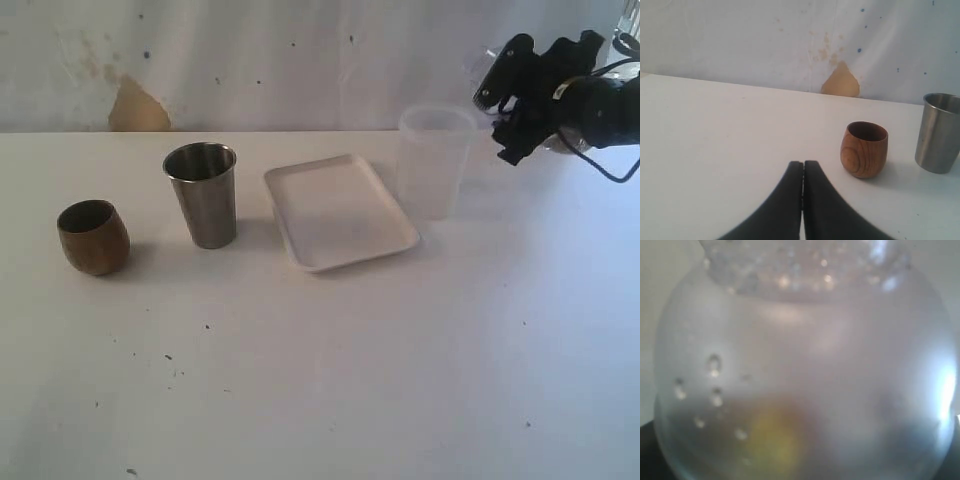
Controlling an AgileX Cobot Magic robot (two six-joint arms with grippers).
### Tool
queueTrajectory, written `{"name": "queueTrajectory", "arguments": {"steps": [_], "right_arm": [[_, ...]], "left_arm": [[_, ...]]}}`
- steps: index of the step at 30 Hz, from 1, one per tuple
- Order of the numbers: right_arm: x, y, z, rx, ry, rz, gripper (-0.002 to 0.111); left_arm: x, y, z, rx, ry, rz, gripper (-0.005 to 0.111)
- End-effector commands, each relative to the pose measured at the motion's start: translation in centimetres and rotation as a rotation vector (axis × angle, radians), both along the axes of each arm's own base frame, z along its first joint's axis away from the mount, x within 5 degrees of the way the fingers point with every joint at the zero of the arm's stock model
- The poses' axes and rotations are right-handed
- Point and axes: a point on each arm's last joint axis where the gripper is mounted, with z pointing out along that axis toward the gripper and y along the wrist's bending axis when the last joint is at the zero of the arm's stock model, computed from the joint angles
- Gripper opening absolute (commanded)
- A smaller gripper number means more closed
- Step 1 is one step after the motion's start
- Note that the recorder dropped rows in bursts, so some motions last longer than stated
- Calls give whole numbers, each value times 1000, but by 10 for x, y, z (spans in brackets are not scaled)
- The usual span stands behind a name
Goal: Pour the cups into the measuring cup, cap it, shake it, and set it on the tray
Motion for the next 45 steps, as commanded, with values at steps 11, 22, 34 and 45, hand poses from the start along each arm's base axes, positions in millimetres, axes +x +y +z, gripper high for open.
{"name": "queueTrajectory", "arguments": {"steps": [11, 22, 34, 45], "right_arm": [[3, -1, 23, -230, -117, 72, 0], [4, -1, 24, -354, -118, 109, 0], [4, -1, 27, -449, -142, 131, 0], [7, -1, 31, -494, -168, 133, 0]], "left_arm": [[0, 0, 0, -2, -10, -2, 1], [0, 0, 0, -2, -10, -2, 1], [0, 0, 0, -2, -10, -2, 1], [0, 0, 0, -2, -10, -2, 1]]}}
